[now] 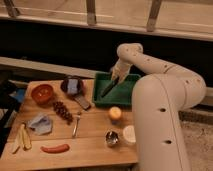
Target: Wipe tray with brush
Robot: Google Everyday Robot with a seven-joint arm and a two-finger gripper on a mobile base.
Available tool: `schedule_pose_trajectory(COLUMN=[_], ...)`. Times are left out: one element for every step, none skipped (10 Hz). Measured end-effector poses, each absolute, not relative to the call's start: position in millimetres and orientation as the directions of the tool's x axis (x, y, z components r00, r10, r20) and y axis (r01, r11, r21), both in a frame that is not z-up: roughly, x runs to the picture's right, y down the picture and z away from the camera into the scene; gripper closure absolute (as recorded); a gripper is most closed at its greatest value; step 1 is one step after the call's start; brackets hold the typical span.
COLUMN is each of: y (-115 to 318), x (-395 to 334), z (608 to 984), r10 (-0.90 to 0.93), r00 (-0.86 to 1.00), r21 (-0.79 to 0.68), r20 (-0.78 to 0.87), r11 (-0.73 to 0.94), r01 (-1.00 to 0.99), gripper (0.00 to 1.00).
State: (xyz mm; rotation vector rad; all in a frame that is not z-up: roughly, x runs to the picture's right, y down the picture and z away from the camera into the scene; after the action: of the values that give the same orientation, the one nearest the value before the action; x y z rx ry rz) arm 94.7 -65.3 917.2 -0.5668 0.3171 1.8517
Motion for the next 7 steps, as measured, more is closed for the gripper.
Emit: schedule_pose_trajectory(y=[-65.8,-64.3,-58.2,-48.2,-35.4,-19.9,-6.9], x=[95.5,94.6,91.0,87.4,84.9,82.2,78.6], z=[915.9,910.3,902.8,891.3,881.6,869.0,861.3], r10=[0.806,0.808,0.81,0.811,0.809,0.805,0.797], r00=[-0.251,-0.22,-0.184,-0.137,-0.1,-0.071,-0.058], r21=[-0.083,-0.131,-0.177,-0.235,-0.274,-0.308,-0.323], r20=[-0.536,-0.546,-0.557,-0.568,-0.58,-0.589,-0.601], r11=[-0.346,-0.342,-0.333,-0.32,-0.31,-0.305,-0.309], r01=[-0.935,-0.931,-0.926,-0.918,-0.91,-0.901,-0.895], gripper=[1.0,1.0,1.0,1.0,1.0,1.0,1.0])
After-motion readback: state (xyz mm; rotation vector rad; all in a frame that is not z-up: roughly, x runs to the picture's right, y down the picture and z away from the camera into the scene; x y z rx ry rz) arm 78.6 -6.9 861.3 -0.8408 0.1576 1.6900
